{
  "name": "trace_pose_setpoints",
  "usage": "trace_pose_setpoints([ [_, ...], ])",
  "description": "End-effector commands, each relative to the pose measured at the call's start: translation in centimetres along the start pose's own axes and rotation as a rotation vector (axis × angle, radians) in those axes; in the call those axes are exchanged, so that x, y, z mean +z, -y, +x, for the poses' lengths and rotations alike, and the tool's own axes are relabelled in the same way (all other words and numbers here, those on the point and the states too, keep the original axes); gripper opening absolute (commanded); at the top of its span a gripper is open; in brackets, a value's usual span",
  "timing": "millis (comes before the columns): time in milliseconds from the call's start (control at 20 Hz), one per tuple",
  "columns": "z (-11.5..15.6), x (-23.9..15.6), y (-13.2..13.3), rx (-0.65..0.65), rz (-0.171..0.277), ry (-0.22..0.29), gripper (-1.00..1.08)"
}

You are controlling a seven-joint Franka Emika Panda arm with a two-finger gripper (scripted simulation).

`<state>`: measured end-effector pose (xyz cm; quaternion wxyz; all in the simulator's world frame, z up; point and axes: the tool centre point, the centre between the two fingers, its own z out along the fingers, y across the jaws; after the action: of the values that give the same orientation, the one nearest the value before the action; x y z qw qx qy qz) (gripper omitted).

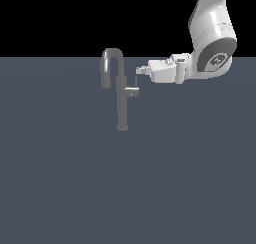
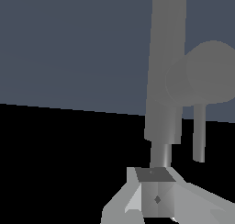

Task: Turn on the faucet by rotating a designated handle.

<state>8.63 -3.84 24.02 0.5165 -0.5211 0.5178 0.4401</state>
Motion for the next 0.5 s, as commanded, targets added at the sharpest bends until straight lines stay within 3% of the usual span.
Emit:
trace_pose_setpoints([
  [0, 1.1, 0.2, 0.3, 0.032, 0.033, 0.029, -1.00],
  [450, 2.8, 0.7, 0.5, 0.083, 0.084, 0.075, -1.00],
])
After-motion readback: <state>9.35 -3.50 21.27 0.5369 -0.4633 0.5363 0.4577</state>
